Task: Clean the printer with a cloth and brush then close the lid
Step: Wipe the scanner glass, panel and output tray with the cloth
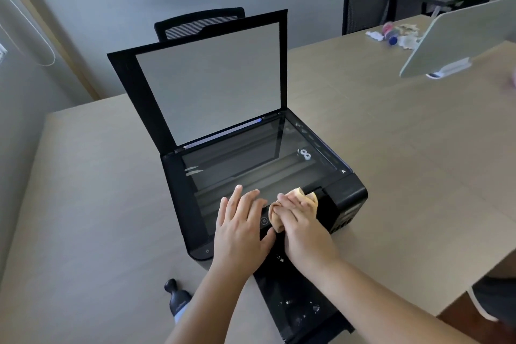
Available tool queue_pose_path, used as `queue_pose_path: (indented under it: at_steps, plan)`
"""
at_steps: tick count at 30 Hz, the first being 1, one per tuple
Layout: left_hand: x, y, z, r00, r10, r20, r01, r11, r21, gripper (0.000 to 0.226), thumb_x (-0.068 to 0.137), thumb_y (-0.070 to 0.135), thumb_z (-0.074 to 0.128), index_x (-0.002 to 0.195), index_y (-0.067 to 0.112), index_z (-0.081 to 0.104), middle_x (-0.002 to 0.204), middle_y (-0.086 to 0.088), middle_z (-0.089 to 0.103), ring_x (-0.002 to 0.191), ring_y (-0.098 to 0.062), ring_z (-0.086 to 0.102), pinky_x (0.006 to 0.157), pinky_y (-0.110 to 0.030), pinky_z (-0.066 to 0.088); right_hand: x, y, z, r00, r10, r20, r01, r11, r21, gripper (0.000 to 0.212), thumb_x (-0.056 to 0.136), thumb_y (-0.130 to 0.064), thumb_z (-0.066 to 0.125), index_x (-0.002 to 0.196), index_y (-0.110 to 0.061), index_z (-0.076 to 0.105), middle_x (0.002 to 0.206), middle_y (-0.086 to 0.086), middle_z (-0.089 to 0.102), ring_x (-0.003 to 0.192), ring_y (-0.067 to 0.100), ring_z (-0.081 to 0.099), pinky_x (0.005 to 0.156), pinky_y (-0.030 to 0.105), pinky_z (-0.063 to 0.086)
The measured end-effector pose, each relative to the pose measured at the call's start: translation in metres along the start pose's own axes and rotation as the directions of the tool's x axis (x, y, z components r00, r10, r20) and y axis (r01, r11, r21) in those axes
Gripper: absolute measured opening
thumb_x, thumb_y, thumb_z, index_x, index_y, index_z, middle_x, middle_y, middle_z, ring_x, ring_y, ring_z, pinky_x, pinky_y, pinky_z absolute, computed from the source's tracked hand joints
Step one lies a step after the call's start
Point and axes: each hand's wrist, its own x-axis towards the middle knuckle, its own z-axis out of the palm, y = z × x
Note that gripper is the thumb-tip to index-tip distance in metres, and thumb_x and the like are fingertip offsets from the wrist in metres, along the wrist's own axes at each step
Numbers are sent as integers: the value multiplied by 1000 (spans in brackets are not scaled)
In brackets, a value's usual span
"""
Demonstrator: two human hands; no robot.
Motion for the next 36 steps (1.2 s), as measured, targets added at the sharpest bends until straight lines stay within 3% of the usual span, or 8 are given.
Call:
queue_pose_path:
  at_steps: [5,10,14,18,21,25,32,36]
  plan:
    - [3,12,-2,999,-11,42,10,1000,14,48,72,39,68,117,24,59,133,6,55,141,-28,36,112,-49,29,8,46,-50,974,218,61,-223,971,89,33,83,10,50,103,-9,67,141,-6,48,133,13,42,93,23,42]
    - [15,33,1,999,17,34,-18,999,32,46,74,41,66,115,23,61,131,5,57,139,-28,40,111,-49,30,-1,97,-125,790,531,-306,-464,844,269,48,83,11,46,121,-13,65,129,1,63,114,23,59,83,6,31]
    - [32,59,11,998,42,43,-43,999,26,40,81,43,57,114,22,62,129,6,58,137,-27,42,111,-49,31,-12,103,-76,977,196,-79,-185,974,133,33,87,1,56,117,-10,65,129,2,61,121,34,53,105,18,28]
    - [49,73,21,1000,5,28,-5,1000,2,34,85,40,54,113,22,63,129,6,59,137,-26,42,111,-47,31,-6,116,-31,1000,10,13,-10,1000,5,45,101,-42,32,134,-22,54,146,-3,47,141,31,31,110,54,26]
    - [55,75,27,998,-30,58,30,1000,-3,38,92,44,43,118,23,60,135,7,54,142,-25,34,115,-44,21,2,140,-42,998,-63,31,65,995,-69,45,100,-36,34,142,-25,45,151,-5,40,144,24,27,113,51,26]
    - [60,81,31,995,-75,65,76,997,-17,42,95,46,36,120,23,59,137,8,52,144,-24,30,116,-45,19,-13,165,-51,995,102,-16,-98,984,148,45,100,-34,33,144,-25,40,156,-6,30,146,22,21,116,40,22]
    - [68,100,43,983,-176,-45,171,980,-102,32,96,32,39,119,23,59,137,8,53,142,-22,33,115,-47,26,18,123,-33,963,-271,15,269,961,64,44,102,-35,30,133,-19,56,143,-4,51,137,21,41,115,39,21]
    - [80,106,46,974,-220,-56,218,975,-45,36,94,28,36,122,22,58,139,7,52,142,-25,32,114,-46,22,46,156,-44,990,-115,77,119,992,-52,44,95,-40,35,126,-25,62,145,2,48,134,32,42,110,47,26]
